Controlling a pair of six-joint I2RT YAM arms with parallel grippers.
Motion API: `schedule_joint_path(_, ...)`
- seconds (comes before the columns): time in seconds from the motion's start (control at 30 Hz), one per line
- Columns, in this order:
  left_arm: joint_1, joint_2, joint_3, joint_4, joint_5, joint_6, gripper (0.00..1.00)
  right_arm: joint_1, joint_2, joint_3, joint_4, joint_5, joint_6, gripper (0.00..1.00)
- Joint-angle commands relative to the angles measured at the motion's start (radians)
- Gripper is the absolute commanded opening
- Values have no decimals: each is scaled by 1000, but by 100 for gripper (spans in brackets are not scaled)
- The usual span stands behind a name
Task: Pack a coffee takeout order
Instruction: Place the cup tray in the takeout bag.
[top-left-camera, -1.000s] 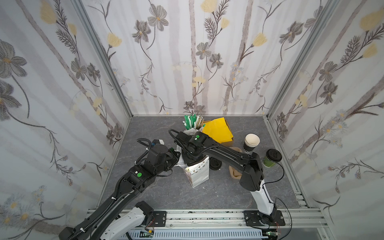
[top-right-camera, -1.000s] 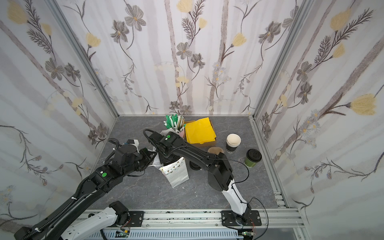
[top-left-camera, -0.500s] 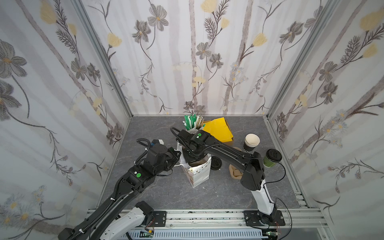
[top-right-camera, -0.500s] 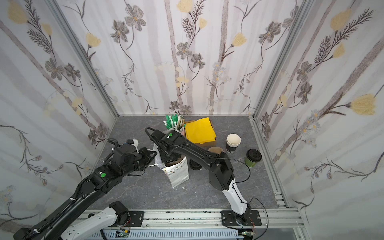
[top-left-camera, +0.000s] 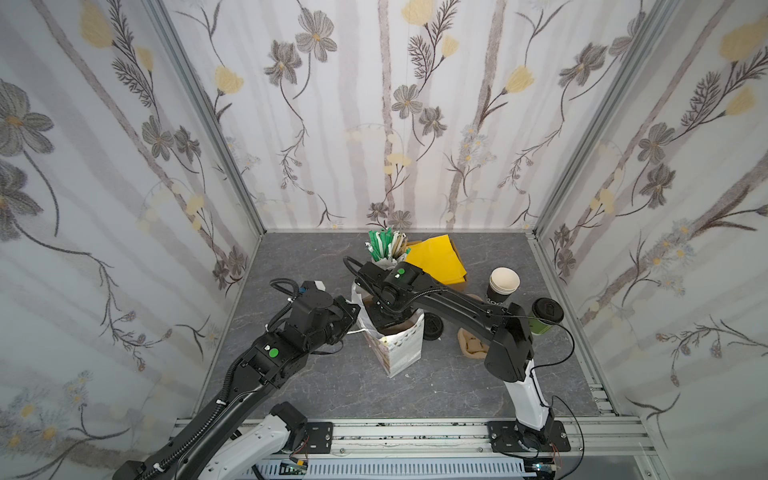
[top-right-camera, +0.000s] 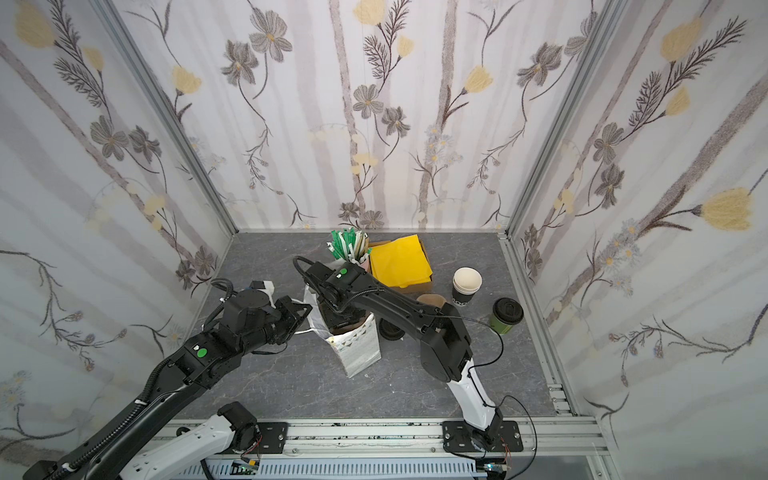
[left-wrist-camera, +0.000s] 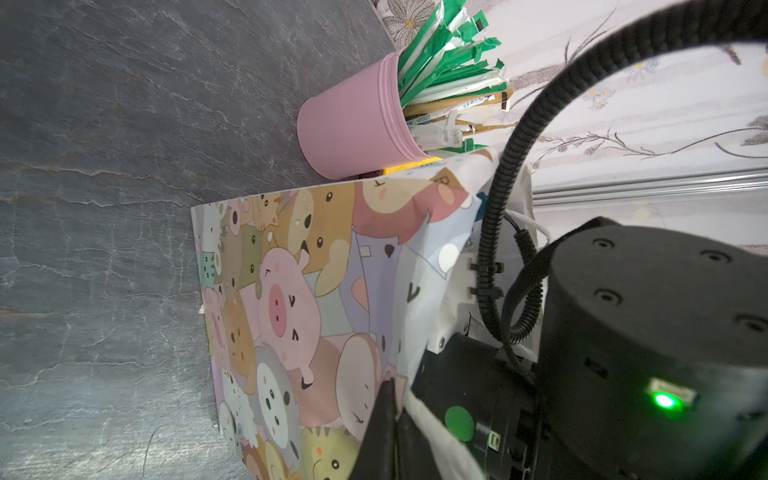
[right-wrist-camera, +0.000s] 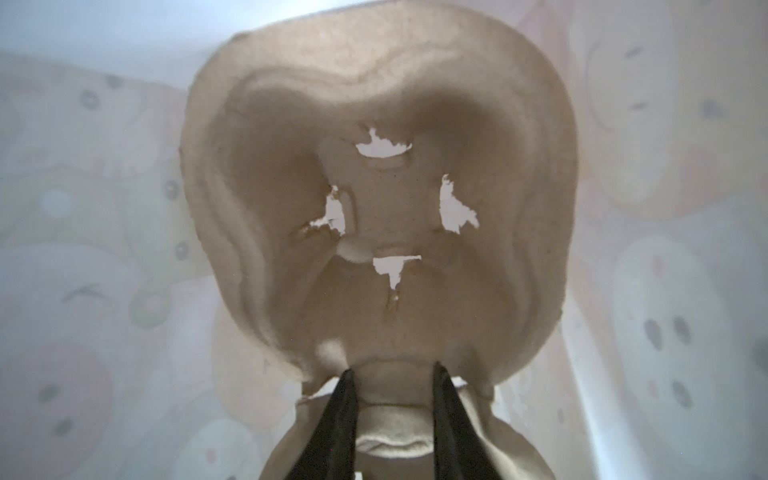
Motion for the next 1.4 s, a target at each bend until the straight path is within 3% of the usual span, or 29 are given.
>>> schedule_joint_path(0.0,1,5,4,4,-22,-11,0,6,-2,-2,31,-14,-12,26)
schedule_joint_path(1.37,1,-23,-1,-9,-100,-44,0,13,3,-168,134,-55,-42,29)
